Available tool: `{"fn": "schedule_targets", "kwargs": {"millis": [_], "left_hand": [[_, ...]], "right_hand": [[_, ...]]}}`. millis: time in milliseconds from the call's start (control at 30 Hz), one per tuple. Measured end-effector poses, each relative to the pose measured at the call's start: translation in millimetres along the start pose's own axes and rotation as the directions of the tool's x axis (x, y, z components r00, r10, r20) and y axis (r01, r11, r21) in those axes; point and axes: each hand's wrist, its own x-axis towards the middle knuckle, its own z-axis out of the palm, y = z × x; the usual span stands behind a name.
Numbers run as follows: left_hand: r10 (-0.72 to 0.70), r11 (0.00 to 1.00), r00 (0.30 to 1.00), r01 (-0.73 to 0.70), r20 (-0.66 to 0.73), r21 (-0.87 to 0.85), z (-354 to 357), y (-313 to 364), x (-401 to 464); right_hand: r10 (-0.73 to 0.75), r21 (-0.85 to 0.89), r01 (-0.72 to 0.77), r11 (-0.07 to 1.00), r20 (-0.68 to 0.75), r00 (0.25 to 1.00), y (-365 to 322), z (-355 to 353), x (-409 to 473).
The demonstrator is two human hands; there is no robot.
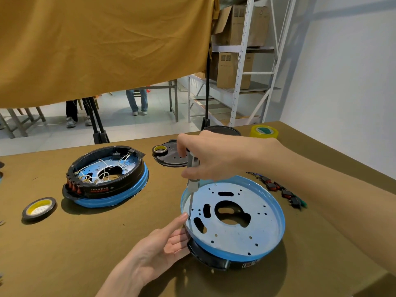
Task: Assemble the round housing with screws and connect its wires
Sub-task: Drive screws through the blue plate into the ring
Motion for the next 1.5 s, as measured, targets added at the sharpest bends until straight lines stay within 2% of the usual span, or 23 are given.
{"fn": "schedule_targets", "kwargs": {"millis": [167,400,567,733,1033,1200,1333,1500], "left_hand": [[-0.002,1.0,1.0,0.002,-0.003,-0.002,-0.6,0.2,-1.2],[-0.006,1.0,1.0,0.006,0.019,-0.011,-0.6,0.7,-3.2],[-0.005,1.0,1.0,0.005,0.012,0.007,0.2,1.0,-2.9],[-0.002,1.0,1.0,0.002,-0.002,0.015,0.0,-0.3,-1.4],[-0.004,1.0,1.0,0.005,-0.031,0.023,-0.2,0.3,4.5],[0.004,1.0,1.0,-0.004,-0.022,0.025,-0.6,-0.2,3.6],[0.0,1.0,1.0,0.001,-0.02,0.03,-0.2,-0.3,2.5],[-0.004,0.999,1.0,0.004,-0.009,0.033,-0.1,-0.3,2.7]], "right_hand": [[0.012,0.042,-0.017,0.999,0.122,0.992,-1.8,-12.0,-2.6],[0.095,0.095,-0.106,0.99,0.114,0.989,4.3,-12.6,2.7],[0.076,0.093,-0.095,0.991,0.193,0.978,7.7,-16.8,2.2],[0.008,0.079,-0.023,0.997,0.176,0.984,1.8,-14.7,8.2],[0.089,0.024,-0.091,0.996,0.09,0.992,1.1,-10.8,9.7],[0.08,0.071,-0.098,0.993,0.225,0.971,-6.3,-23.8,3.9],[0.039,0.077,-0.055,0.995,0.196,0.98,-10.2,-20.5,6.7],[0.061,0.031,-0.07,0.997,0.217,0.974,-9.4,-18.8,10.3]]}}
